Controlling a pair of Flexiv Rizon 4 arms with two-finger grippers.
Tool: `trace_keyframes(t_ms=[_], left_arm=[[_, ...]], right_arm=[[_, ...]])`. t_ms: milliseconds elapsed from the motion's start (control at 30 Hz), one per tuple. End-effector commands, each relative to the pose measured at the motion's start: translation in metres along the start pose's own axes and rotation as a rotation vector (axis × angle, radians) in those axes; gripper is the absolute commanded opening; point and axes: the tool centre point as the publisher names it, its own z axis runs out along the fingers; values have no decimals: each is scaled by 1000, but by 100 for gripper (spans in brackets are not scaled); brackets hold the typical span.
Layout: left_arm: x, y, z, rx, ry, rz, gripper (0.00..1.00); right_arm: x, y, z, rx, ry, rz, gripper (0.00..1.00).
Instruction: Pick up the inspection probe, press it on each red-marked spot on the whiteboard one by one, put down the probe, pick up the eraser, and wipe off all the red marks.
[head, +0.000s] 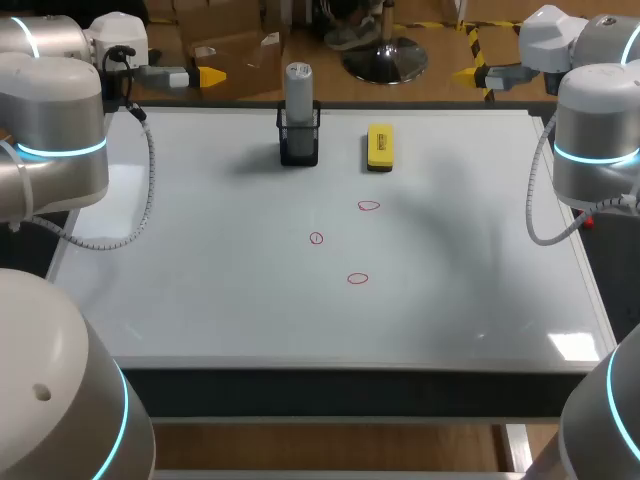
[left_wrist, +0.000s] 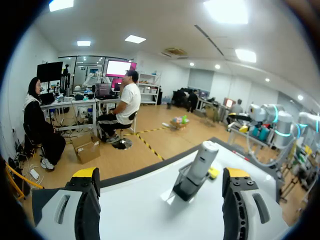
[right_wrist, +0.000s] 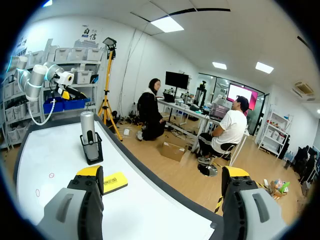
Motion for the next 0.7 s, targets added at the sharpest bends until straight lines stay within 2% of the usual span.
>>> trace_keyframes(t_ms=[33,567,700], left_arm=[[0,0,0,1,0,-1,100],[0,0,0,1,0,-1,100],[5,-1,5,25,74,58,100]], right_arm=[[0,0,0,1,1,0,100],[0,0,0,1,1,0,100],[0,0,0,1,1,0,100]])
